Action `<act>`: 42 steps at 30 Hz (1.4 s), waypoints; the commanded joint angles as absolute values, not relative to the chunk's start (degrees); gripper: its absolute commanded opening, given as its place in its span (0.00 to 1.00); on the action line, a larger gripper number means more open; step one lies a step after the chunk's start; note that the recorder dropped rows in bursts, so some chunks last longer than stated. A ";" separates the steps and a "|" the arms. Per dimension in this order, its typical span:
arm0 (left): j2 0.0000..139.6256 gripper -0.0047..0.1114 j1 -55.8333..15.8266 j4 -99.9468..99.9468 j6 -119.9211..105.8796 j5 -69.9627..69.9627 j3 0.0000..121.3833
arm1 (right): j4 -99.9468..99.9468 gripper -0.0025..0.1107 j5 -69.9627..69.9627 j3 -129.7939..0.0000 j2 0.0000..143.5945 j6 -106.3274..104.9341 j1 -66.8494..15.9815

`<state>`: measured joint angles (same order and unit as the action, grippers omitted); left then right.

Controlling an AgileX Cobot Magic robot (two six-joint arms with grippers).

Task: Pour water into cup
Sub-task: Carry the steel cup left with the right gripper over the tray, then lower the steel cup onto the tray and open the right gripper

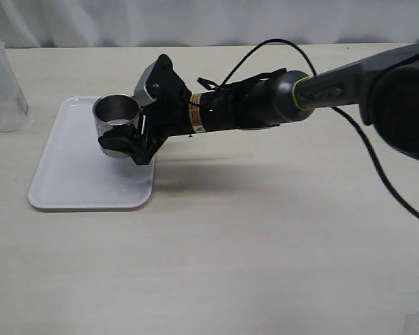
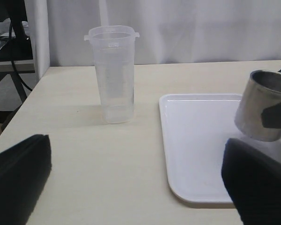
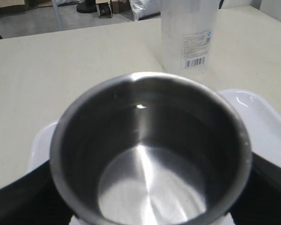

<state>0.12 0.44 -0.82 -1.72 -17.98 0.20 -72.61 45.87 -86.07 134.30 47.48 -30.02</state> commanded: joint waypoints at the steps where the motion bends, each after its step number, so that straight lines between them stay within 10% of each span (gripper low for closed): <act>1: 0.00 0.83 -0.04 -0.62 -1.65 -17.45 0.00 | -74.39 0.06 44.48 -92.97 138.43 52.32 -31.71; 15: 0.00 0.83 -0.04 -0.37 -1.65 -17.45 0.00 | -77.12 0.08 41.84 -98.59 143.20 54.19 -33.40; 25: 0.00 0.83 -0.04 -0.37 -1.65 -17.45 0.00 | -77.12 0.98 41.70 -98.59 143.20 53.96 -33.40; 42: 0.00 0.83 -0.04 -0.76 -1.65 -17.45 0.00 | -77.12 0.99 41.83 -98.59 141.03 54.07 -33.40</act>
<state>0.12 0.44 -0.82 -1.72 -17.98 0.20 -77.63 41.35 -98.20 142.57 54.02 -33.35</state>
